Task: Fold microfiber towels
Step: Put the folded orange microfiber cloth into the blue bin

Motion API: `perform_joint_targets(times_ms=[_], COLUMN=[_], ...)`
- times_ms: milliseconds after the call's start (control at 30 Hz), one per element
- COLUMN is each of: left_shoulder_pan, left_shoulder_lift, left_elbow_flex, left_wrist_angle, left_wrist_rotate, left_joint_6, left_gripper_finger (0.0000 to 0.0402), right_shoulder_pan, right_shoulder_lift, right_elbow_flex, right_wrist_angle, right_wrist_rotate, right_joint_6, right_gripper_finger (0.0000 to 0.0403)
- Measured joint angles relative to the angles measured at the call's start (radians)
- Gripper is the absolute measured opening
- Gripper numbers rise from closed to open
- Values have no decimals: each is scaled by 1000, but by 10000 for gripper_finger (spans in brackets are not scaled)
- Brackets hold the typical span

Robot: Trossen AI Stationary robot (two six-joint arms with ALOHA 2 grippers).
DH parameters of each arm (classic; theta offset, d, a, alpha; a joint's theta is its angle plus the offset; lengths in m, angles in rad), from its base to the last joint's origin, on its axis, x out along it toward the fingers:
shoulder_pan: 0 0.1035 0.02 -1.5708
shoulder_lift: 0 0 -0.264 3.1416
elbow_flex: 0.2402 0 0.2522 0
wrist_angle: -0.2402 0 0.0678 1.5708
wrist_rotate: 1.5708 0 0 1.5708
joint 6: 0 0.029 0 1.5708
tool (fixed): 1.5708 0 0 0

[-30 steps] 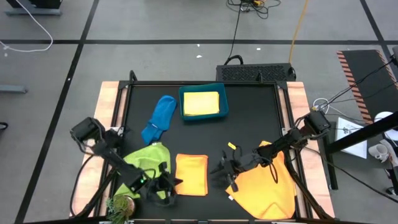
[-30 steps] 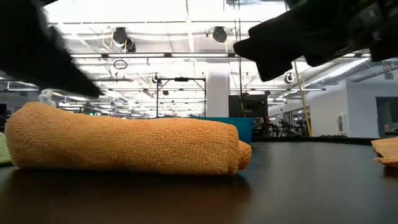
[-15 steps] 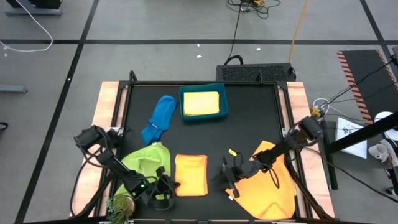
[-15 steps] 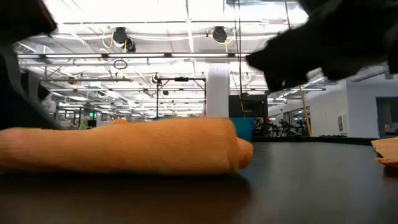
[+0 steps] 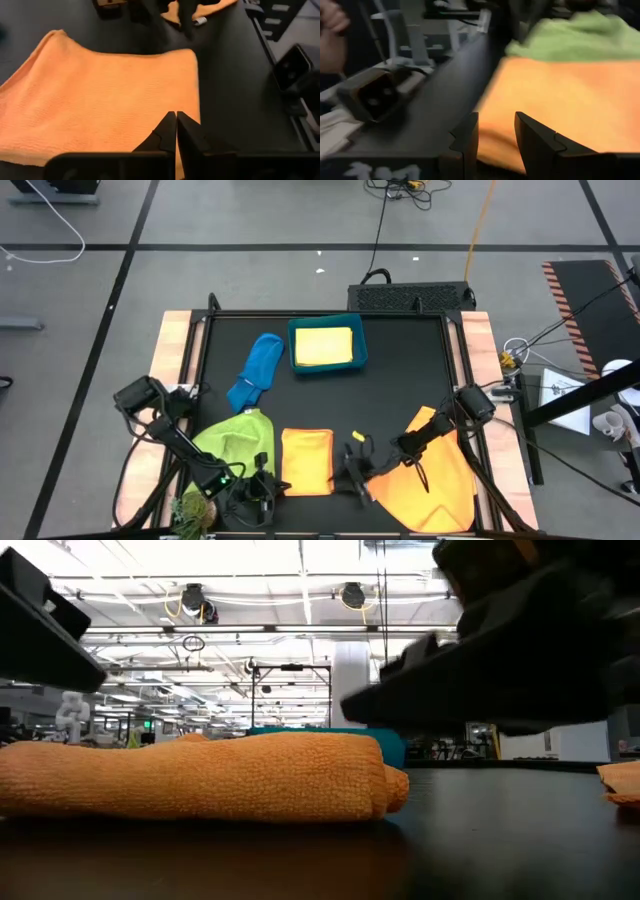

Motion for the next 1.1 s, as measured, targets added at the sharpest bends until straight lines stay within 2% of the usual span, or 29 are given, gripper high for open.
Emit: perform_joint_targets(times_ms=[233, 400, 567, 733, 933, 1100], left_shoulder_pan=[-24, -27, -2, 21, 29, 52], left_shoulder_lift=[0, 0, 8, 13, 13, 13], left_elbow_flex=[0, 0, 0, 0, 0, 0], left_wrist_angle=[120, 164, 176, 174, 143, 69], left_wrist_rotate=[-7, -17, -23, -8, -7, -6], left_joint_6=[140, 211, 213, 227, 276, 250], left_gripper_finger=[8, 4, 21, 27, 20, 9], right_shoulder_pan=[40, 41, 41, 41, 49, 63], right_shoulder_lift=[15, 15, 15, 14, 14, 14], right_elbow_flex=[96, 118, 118, 118, 118, 118], right_wrist_angle=[-93, -122, -126, -129, -129, -140], right_wrist_rotate=[4, 33, 35, 89, 55, 54], right_joint_6=[-140, -147, -143, -137, -124, -112], right_gripper_finger=[120, 120, 120, 120, 120, 120])
